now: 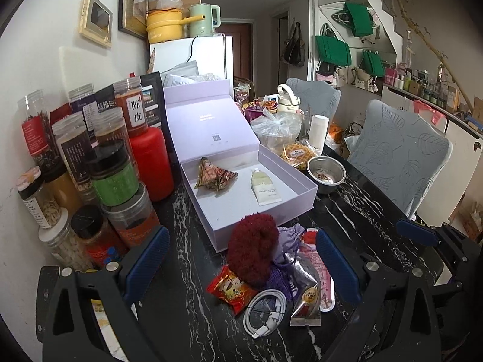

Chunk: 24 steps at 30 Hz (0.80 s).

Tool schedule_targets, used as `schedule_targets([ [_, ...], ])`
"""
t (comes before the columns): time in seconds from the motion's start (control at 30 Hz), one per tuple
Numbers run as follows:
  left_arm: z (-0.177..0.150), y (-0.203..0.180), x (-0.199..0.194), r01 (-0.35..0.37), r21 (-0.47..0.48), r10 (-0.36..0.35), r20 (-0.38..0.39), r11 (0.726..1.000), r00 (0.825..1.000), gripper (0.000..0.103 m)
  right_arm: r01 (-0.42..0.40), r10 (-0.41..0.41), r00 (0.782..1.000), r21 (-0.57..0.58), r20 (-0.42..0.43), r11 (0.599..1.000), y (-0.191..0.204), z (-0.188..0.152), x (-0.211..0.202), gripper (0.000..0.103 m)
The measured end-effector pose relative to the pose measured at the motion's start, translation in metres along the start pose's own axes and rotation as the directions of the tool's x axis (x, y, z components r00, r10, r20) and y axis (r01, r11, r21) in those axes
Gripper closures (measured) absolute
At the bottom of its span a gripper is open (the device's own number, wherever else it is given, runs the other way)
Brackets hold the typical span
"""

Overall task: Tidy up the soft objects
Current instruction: 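Withdraw both tools from the box back toward the remaining pile, then grasp the red snack packet with the left gripper and lift it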

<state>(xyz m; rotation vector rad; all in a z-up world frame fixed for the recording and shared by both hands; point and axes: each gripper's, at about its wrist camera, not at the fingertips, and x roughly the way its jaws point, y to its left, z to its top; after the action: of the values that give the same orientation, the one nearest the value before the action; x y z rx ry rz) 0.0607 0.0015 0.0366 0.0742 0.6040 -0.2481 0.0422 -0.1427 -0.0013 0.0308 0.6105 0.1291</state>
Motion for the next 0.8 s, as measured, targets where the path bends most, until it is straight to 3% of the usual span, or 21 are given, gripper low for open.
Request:
schedule_targets([
  [0.37,-0.03,0.007,0.025,-0.003,-0.016,0.002,-0.067,1.0,0.998,0.004,-0.033,0.033,0.997,0.001,-0.07,0.999,0.001,-0.03,0.025,0.018],
  [0.53,-0.046,0.015,0.036,-0.016,-0.082,0.01,-0.078,0.996,0.997,0.004,-0.043,0.044,0.994,0.013,-0.101,0.999,-0.002,-0.039,0.038,0.019],
  [0.8,-0.067,0.024,0.065,-0.035,-0.134,0.012,-0.17,0.99,0.985,0.004,-0.058,0.063,0.988,0.034,-0.144,0.998,-0.009,-0.047,0.057,0.018],
])
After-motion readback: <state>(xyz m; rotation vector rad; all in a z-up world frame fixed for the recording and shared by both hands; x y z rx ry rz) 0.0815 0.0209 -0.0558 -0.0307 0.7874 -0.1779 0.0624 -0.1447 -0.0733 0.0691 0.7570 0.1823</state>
